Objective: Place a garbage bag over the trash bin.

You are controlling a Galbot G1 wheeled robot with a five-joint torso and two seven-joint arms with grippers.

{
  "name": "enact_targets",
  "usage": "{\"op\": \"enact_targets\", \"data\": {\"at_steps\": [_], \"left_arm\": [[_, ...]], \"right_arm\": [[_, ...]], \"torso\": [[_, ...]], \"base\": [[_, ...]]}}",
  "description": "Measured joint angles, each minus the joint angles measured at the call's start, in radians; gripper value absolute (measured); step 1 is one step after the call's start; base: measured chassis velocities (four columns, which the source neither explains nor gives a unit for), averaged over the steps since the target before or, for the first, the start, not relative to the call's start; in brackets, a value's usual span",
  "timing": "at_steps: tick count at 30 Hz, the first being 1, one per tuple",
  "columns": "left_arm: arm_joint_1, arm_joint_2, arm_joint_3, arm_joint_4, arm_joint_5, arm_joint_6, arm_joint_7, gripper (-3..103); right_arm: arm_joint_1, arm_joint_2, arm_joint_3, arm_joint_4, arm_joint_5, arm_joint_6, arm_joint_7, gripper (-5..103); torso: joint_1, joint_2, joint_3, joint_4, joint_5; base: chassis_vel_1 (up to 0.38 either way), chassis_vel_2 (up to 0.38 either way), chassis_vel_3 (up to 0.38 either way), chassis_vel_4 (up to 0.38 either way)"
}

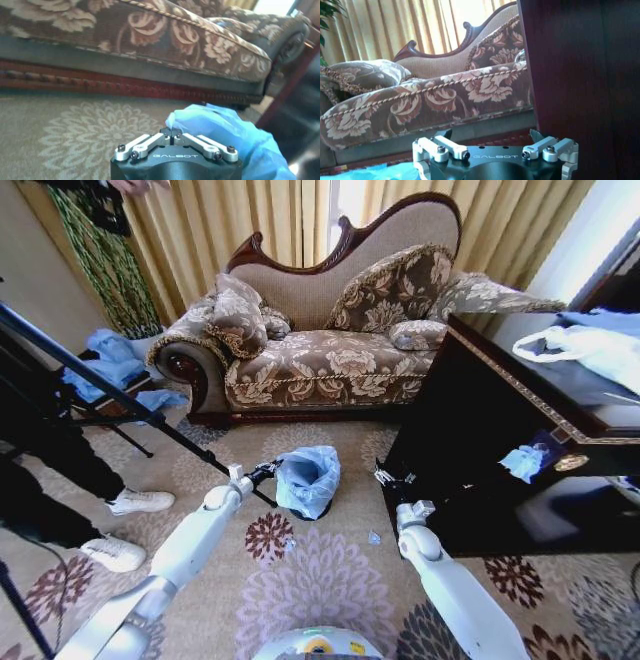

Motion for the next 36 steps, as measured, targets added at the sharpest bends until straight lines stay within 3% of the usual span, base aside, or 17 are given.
{"op": "enact_targets", "data": {"at_steps": [8, 20, 23, 24, 25, 27, 29, 30, 32, 34, 36], "left_arm": [[-0.021, -0.026, -0.002, 0.101, -0.061, -0.029, -0.088, 0], [-0.083, -0.106, 0.018, 0.275, -0.048, -0.048, -0.085, -1], [-0.1, -0.124, 0.021, 0.313, -0.03, -0.067, -0.087, 15], [-0.1, -0.124, 0.021, 0.313, -0.03, -0.067, -0.087, 15], [-0.09, -0.121, 0.017, 0.292, -0.027, -0.073, -0.094, 26], [-0.082, -0.117, 0.015, 0.274, -0.027, -0.074, -0.1, 26], [-0.038, -0.09, 0.002, 0.189, -0.013, -0.074, -0.121, 36], [-0.038, -0.09, 0.002, 0.189, -0.013, -0.074, -0.121, 36], [0.031, -0.05, -0.028, 0.069, 0.028, -0.072, -0.134, 47], [0.057, -0.038, -0.048, 0.03, 0.048, -0.072, -0.135, 47], [0.137, -0.001, -0.101, -0.073, 0.095, -0.066, -0.136, 64]], "right_arm": [[-0.016, 0.002, -0.006, 0.006, -0.015, -0.004, 0.0, 100], [-0.014, 0.003, -0.025, 0.026, -0.026, -0.012, 0.013, 100], [-0.018, -0.003, -0.026, 0.039, -0.029, -0.015, 0.018, 100], [-0.018, -0.003, -0.026, 0.039, -0.029, -0.015, 0.018, 100], [-0.02, -0.005, -0.026, 0.043, -0.03, -0.017, 0.021, 100], [-0.02, -0.006, -0.026, 0.044, -0.031, -0.017, 0.022, 100], [-0.021, -0.008, -0.026, 0.05, -0.031, -0.018, 0.024, 100], [-0.021, -0.008, -0.026, 0.05, -0.031, -0.018, 0.024, 100], [-0.02, -0.01, -0.026, 0.056, -0.03, -0.02, 0.027, 100], [-0.019, -0.011, -0.025, 0.057, -0.03, -0.02, 0.028, 100], [-0.018, -0.012, -0.024, 0.059, -0.028, -0.02, 0.028, 100]], "torso": [[0.0, 0.0, 0.0, -0.0001, -0.0001], [0.0, 0.0, 0.0, 0.0, -0.0001], [0.0, 0.0, 0.0, -0.0002, -0.0001], [0.0, 0.0, 0.0, -0.0002, -0.0001], [0.0, 0.0, 0.0, -0.0001, -0.0001], [0.0, 0.0, 0.0, -0.0001, -0.0001], [0.0, 0.0, 0.0, -0.0002, 0.0], [0.0, 0.0, 0.0, -0.0002, 0.0], [0.0, 0.0, 0.0, 0.0, -0.0003], [0.0, 0.0, 0.0, 0.0001, -0.0003], [0.0, 0.0, 0.0, 0.0006, 0.0]], "base": [[0.0, 0.0, 0.0, 0.0], [0.0, 0.0, 0.0, 0.0], [0.0, 0.0, 0.0, 0.0], [0.0, 0.0, 0.0, 0.0], [0.0, 0.0, 0.0, 0.0], [0.0, 0.0, 0.0, 0.0], [0.0, 0.0, 0.0, 0.0], [0.0, 0.0, 0.0, 0.0], [0.0, 0.0, 0.0, 0.0], [0.0, 0.0, 0.0, 0.0], [0.0, 0.0, 0.0, 0.0]]}}
